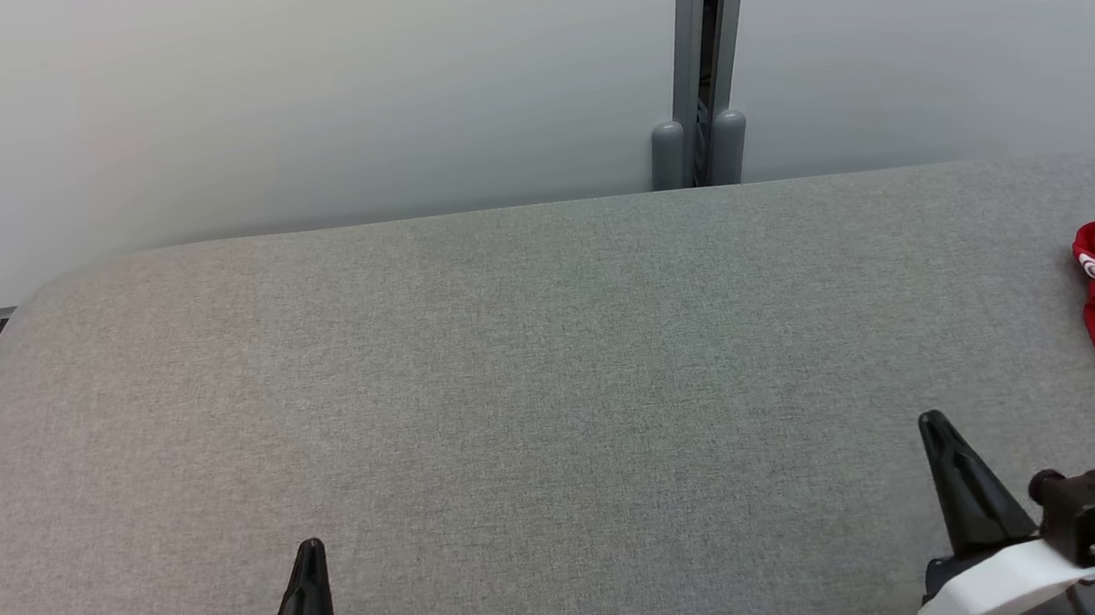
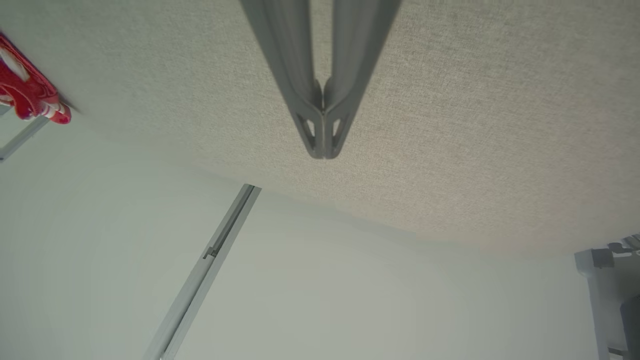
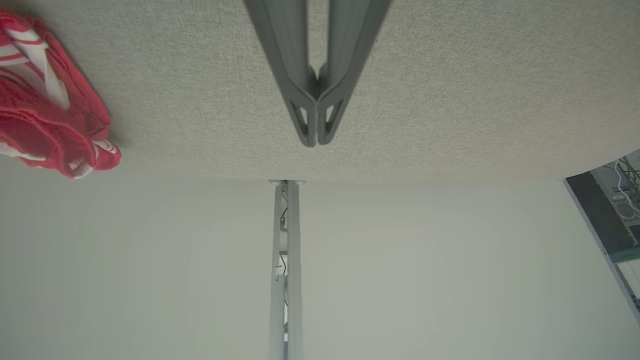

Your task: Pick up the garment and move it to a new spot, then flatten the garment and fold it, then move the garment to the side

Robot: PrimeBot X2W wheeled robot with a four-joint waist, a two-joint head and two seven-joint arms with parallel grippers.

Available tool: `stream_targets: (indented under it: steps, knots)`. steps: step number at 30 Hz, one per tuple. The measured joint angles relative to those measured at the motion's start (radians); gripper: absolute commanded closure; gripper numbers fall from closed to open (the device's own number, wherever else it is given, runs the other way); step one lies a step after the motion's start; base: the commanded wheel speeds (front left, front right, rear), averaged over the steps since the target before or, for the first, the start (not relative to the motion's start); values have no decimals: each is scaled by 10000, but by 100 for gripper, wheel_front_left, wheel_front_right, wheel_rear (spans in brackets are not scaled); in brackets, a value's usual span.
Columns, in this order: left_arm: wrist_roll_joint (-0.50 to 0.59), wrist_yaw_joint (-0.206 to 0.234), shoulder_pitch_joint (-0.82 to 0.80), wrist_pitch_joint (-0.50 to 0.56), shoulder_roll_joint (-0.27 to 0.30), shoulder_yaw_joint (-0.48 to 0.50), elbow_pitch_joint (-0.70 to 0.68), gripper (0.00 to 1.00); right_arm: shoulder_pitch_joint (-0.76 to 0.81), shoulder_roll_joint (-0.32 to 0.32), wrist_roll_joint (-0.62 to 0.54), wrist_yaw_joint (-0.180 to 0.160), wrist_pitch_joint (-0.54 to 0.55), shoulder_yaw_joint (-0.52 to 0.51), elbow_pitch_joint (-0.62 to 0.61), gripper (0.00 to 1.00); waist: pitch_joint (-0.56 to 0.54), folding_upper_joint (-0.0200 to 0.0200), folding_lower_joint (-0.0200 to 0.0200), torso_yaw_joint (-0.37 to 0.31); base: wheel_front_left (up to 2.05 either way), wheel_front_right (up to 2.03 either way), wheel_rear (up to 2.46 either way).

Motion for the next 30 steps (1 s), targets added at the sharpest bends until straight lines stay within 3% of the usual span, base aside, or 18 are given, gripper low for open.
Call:
stream_targets:
  steps: [30]
  knots:
    - [-4318, -408, -1121, 742, 8, -157, 593, 100, -52, -13, 5265, -2, 1697, -1530, -117, 100, 26, 0, 0, -148, 0, 0, 0]
